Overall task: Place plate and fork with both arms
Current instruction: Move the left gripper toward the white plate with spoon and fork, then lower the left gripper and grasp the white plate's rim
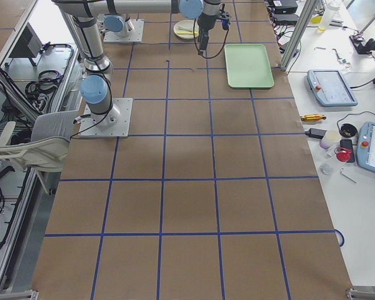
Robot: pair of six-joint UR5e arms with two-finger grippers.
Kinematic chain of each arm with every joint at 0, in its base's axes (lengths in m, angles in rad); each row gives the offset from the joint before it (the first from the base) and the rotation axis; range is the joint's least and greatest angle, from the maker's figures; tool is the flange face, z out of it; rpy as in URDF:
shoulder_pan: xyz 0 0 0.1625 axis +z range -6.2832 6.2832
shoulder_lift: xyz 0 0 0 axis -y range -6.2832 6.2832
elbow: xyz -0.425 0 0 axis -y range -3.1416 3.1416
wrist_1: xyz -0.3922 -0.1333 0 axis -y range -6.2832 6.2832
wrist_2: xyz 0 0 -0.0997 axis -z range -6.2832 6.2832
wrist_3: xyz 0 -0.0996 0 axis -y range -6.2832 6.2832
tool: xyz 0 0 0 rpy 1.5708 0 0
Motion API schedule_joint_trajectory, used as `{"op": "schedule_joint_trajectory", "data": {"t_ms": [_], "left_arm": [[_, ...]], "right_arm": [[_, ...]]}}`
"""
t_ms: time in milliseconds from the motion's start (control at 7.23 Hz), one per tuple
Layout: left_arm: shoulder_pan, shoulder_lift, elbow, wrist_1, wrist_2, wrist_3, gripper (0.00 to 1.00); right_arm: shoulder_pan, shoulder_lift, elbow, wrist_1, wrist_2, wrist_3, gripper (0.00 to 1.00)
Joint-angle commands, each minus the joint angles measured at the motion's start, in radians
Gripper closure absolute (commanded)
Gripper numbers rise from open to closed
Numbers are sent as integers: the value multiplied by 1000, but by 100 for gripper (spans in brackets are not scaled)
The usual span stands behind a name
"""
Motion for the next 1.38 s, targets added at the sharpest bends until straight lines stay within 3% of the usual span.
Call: {"op": "schedule_joint_trajectory", "data": {"t_ms": [0,415,969,1245], "left_arm": [[19,5,-6,1,7,79,0],[184,-13,-64,69,78,301,0],[371,-67,-274,313,74,599,0],[446,-139,-296,332,-7,734,0]], "right_arm": [[-3,1,0,-2,-4,-5,0],[-3,3,5,10,-1,-4,0],[-1,3,20,0,-1,-9,0],[-3,3,36,1,0,-12,0]]}}
